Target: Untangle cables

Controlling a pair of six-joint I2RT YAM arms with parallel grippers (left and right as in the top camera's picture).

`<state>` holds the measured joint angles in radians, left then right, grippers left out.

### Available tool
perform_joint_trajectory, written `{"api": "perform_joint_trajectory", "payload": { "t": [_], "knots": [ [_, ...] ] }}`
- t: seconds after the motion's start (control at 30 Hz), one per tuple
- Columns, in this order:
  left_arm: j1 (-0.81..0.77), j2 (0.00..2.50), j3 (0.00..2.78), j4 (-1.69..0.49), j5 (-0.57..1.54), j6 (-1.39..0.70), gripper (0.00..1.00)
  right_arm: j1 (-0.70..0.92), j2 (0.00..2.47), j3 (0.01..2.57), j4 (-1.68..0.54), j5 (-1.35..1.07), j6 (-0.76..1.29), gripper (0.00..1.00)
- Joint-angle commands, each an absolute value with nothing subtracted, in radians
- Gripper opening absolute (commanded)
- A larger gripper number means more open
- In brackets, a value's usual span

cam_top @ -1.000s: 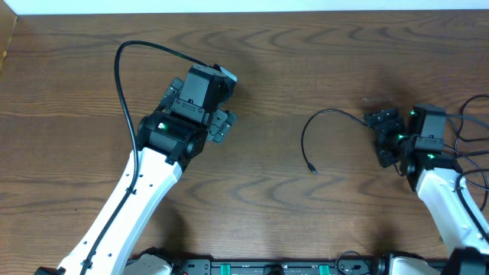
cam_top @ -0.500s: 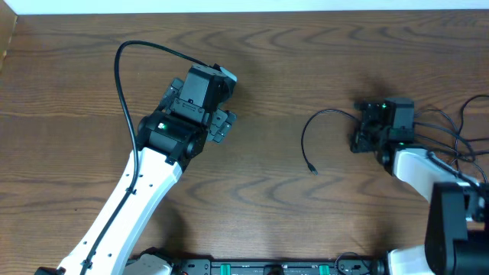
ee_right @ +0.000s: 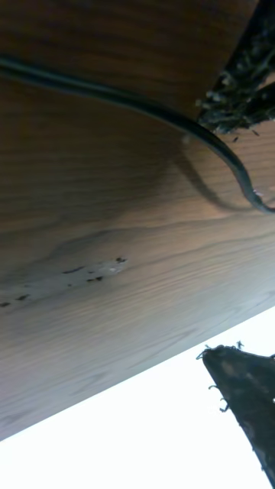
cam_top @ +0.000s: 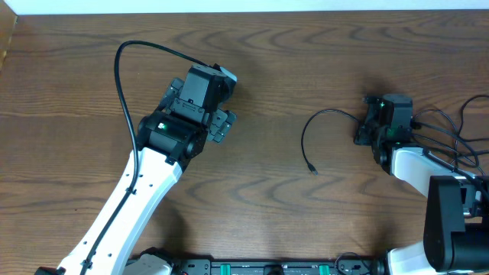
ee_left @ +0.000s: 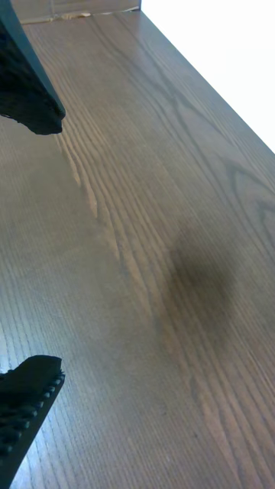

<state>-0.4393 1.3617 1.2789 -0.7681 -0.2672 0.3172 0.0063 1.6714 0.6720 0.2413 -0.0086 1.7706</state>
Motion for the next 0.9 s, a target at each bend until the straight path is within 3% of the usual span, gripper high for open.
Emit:
{"api": "perform_joint_trajectory", "payload": {
  "t": [0.0,0.23,0.47,0.57,0.73,0.87],
  "knots": [
    [-0.437,1.36,1.28,-0.771,-0.27,0.311,0.98,0.013,1.681,0.671,0.221,0.057,1.787,0.84],
    [-0.437,1.36,1.28,-0.774,-0.27,0.308,0.98,0.013,1.69,0.671,0.178,0.093,1.787,0.81],
    [-0.437,1.36,1.28,-0.774,-0.27,0.308,0.98,0.013,1.738,0.671,0.18,0.102,1.787,0.7],
    [-0.437,1.36,1.28,-0.774,-0.27,0.308,0.98,0.012,1.771,0.671,0.184,0.102,1.787,0.76],
    [-0.437,1.36,1.28,-0.777,-0.27,0.308,0.98,0.012,1.827,0.671,0.191,0.102,1.787,0.95],
    [-0.437,1.36,1.28,-0.781,-0.27,0.308,0.98,0.012,1.866,0.671,0.208,0.098,1.787,0.9]
  ]
}}
